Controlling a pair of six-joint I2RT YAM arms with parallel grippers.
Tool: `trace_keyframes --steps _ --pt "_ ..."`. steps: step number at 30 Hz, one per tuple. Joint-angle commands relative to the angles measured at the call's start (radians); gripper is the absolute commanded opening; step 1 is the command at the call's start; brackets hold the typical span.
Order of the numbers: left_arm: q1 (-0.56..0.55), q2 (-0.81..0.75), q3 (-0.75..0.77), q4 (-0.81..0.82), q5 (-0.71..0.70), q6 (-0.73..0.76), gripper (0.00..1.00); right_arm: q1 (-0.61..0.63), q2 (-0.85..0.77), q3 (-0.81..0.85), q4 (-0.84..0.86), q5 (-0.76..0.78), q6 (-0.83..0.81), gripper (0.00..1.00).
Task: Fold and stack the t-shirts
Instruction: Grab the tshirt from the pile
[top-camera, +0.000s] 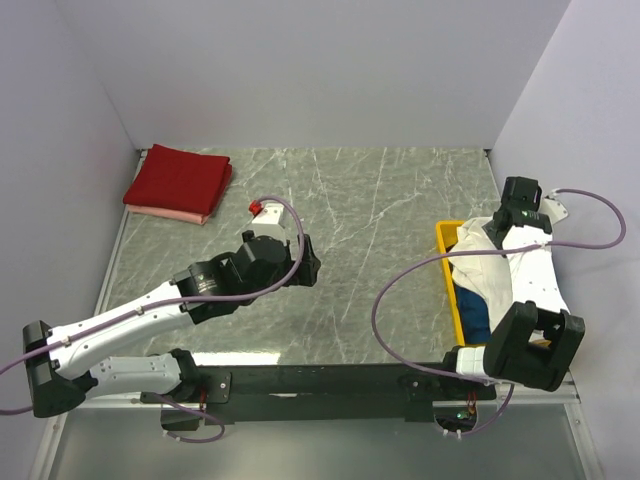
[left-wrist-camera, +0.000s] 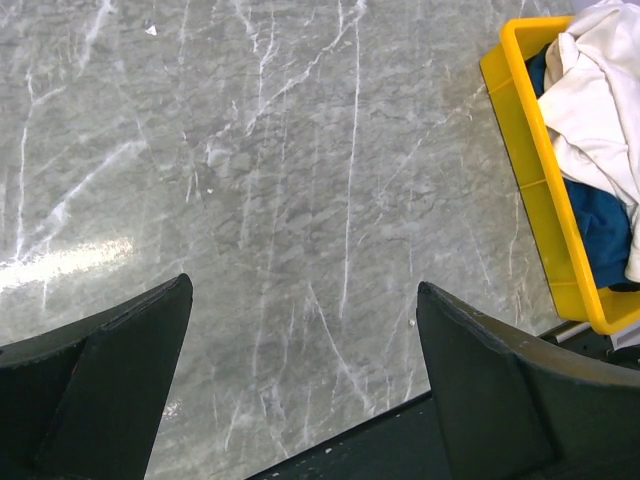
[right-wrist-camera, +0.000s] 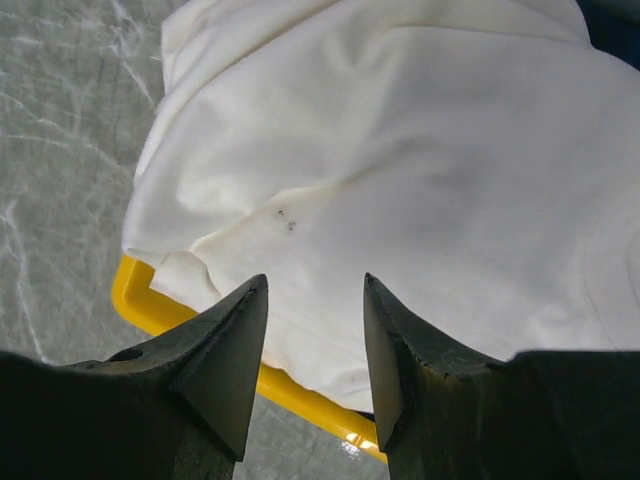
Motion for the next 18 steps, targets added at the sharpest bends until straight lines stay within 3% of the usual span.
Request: trace_keyframes --steps 1,18 --pt "0.023 -0.004 0.050 -0.003 0.039 0.045 0.99 -0.019 -0.004 -0.022 0.023 0.052 0.070 0.50" --pt "0.046 0.050 0.044 0.032 0.096 0.031 1.00 -0.033 0.035 -0.122 0.062 0.032 0.088 0.47"
